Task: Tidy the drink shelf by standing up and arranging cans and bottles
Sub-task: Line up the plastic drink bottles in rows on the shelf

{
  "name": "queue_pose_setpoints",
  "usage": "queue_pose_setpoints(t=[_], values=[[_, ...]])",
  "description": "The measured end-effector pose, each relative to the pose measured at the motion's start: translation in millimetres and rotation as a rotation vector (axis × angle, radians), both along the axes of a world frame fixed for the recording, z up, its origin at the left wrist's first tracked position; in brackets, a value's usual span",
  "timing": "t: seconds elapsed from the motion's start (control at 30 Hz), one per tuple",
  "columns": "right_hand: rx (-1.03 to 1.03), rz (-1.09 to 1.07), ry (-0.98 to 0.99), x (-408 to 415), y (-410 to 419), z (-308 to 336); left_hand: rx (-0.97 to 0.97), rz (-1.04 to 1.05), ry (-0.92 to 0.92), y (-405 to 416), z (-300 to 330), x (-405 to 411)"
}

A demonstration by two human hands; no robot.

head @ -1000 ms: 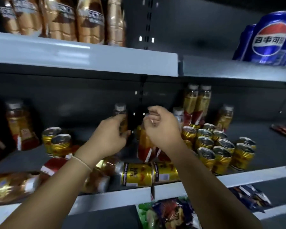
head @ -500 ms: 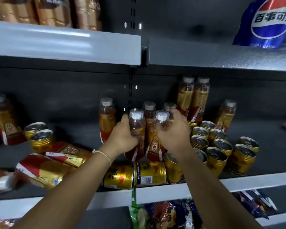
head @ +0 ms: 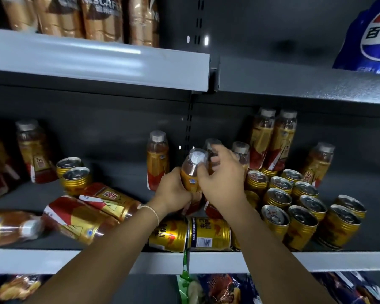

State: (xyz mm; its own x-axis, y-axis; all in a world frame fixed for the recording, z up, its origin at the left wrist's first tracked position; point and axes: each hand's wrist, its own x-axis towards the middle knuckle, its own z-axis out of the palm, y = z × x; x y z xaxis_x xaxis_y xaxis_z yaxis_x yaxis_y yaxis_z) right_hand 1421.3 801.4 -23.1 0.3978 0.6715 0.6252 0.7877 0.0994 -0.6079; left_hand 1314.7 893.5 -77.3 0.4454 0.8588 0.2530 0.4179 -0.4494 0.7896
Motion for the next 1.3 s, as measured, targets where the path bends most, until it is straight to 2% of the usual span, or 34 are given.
queue_pose_setpoints(t=[0.23,0.4,0.57,0.7,0.77,0.9,1.07,1.3], values=[[-0.057,0.294,0.309,-14,5,7,0.293,0.010,-0.248,-11,29,-29],[-0.016,0.340,0.313,-42,12,20,0.577,0.106,-0.140,-13,50,-67],[0.066,0.495,0.605,-87,30,27,0.682,0.192,-0.059,-10,53,-124],[0.068,0.549,0.884,-128,48,33,0.589,0.198,0.092,-6,53,-178],[0.044,0.540,0.947,-149,57,35,0.489,0.202,0.154,-3,56,-206],[-0.021,0.542,0.942,-194,77,35,0.361,0.181,0.227,4,61,-260],[-0.051,0.600,0.919,-253,101,32,0.275,0.204,0.205,21,58,-320],[-0.085,0.674,0.738,-328,137,18,0.224,0.289,0.221,52,38,-384]])
